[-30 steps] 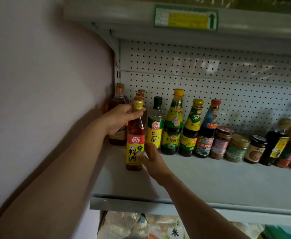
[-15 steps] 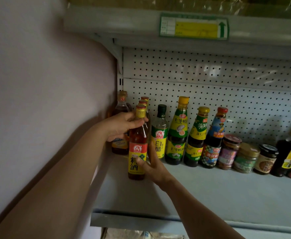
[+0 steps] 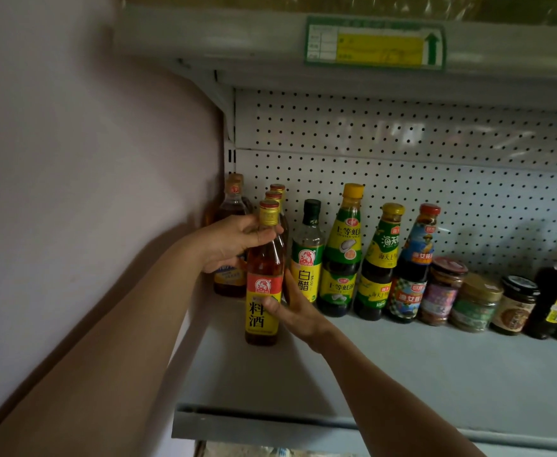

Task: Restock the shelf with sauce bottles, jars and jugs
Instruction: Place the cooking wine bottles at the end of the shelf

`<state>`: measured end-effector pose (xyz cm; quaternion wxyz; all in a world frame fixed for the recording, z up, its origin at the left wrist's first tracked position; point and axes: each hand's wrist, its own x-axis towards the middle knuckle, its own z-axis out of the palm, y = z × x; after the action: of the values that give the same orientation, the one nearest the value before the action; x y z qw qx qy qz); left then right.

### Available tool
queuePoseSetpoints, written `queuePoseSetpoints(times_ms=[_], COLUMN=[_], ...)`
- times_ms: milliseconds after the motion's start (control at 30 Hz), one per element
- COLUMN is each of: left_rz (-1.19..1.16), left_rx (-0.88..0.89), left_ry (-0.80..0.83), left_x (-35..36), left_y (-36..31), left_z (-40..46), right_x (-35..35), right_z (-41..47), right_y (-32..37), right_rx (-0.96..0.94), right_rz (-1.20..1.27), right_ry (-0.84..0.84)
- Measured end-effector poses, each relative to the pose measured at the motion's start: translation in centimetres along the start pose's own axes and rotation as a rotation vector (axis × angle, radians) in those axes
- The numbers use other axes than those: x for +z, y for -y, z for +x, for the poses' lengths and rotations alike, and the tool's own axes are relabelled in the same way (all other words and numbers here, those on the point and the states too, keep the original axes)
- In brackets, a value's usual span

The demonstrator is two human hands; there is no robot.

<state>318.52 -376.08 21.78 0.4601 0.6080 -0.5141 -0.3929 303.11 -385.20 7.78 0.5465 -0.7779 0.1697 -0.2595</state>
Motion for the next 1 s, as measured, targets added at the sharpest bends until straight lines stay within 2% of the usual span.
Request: queuePoseSetpoints(times_ms=[467,800,1000], left_rz=[-0.004,0.006,-0.018], left_rx=[0.002,-0.005,-0.013], left_ry=[-0.032,-0.039,-0.045], left_x=[-0.1,-0.2,-0.7], left_y=[0.2,0.1,-0.1], left_z=[0.7,1.0,2.4], right_x=[-0.5,-0.2,0.2], right_z=[1.1,0.8,2.4], right_y=[-0.4,-2.1,-2.5], right_rx=[0.050,0.021,0.042], right_rz=[-0.001,-0.015,0.013], right_ry=[0.003,-0.037,-0.118])
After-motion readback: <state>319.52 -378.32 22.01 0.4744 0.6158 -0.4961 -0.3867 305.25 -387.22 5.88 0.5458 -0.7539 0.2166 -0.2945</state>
